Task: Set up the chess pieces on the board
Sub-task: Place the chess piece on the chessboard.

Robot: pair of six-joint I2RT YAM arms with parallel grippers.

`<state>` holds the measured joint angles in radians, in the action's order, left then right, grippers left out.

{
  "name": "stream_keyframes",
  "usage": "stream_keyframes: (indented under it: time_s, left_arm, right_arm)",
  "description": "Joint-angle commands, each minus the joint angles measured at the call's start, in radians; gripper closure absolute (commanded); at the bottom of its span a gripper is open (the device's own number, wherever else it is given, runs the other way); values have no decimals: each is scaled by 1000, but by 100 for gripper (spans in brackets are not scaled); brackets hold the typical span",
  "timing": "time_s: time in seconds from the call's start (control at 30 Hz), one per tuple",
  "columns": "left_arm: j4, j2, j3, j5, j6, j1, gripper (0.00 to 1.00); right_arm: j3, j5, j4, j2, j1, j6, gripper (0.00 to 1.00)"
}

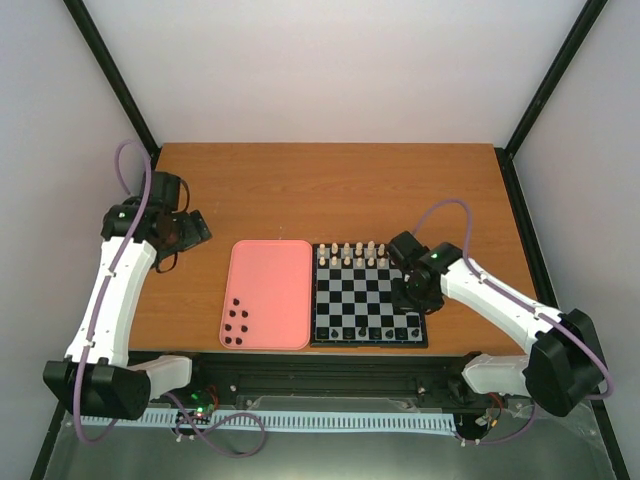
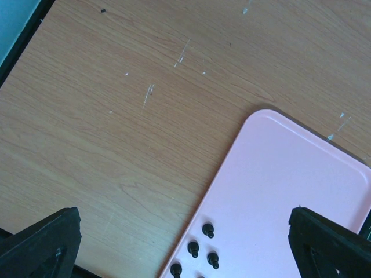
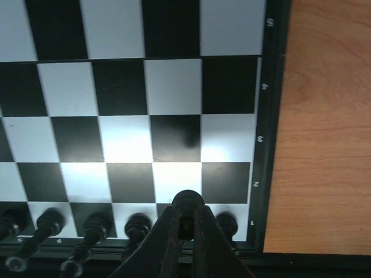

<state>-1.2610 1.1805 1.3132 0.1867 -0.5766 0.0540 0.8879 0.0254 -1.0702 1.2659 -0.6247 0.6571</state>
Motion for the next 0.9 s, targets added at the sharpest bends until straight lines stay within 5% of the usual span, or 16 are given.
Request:
stream_keyframes:
  time_s: [0.0,0.87]
  left_arm:
    - [29,9,-3,-27,23,-4,0]
    - [35,7,-37,-39,6,-4,0]
  right_arm:
    - [-36,1,6,-34,56,20,97]
    - [-156,-52,82,-27,154,-60,97]
